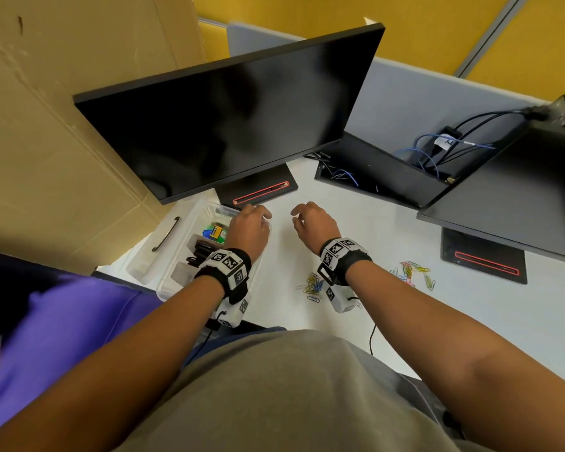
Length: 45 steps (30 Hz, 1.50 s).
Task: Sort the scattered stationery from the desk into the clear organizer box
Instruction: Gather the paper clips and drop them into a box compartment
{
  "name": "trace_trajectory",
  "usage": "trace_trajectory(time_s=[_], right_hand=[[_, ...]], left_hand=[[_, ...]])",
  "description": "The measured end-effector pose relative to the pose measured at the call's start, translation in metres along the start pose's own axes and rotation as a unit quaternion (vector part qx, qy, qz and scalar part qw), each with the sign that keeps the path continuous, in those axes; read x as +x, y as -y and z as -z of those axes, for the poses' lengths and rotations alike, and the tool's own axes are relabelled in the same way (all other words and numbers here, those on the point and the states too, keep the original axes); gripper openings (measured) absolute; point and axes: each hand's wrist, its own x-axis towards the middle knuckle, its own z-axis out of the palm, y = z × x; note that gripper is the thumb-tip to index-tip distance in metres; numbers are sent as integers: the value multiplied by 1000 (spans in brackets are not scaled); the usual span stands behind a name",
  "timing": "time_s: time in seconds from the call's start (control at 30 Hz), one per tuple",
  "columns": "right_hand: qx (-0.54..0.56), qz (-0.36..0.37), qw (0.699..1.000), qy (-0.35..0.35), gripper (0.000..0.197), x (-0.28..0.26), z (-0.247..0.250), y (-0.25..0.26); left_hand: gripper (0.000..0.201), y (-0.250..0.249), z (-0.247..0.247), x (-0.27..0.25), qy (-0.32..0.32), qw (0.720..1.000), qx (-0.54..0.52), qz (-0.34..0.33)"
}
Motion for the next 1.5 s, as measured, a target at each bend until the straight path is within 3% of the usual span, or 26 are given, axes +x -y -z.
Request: trace_trajectory(time_s=[0.5,0.67,0.83,1.03,1.17,1.33,1.43,1.5], right_hand=[[-74,-39,979,184,45,-29,-31,-94],[-97,-19,975,201,47,-33,-38,-107],[-108,68,973,194,29,-50,-43,-120],[-68,133,970,192,37,-73,-36,-148],[-31,85,984,153,38,-82,-24,-164],[-24,9,993,114,38,-95,-23,-193],[-12,-3,990,139,56,-99,-23,-202],[-20,9,985,169,72,-100,-23,-203]], left_hand=[[28,-47,-60,-6,152,986,58,-45],[38,-48,-76,-9,209,973,91,-31],[45,-47,-94,-9,251,961,114,-23],[57,-52,-117,-5,294,943,149,-47],[64,-56,-131,-5,328,923,192,-68],[60,-60,-140,-14,342,906,223,-115],[57,-63,-142,-17,348,911,183,-122],[55,-62,-138,-18,316,928,169,-104]])
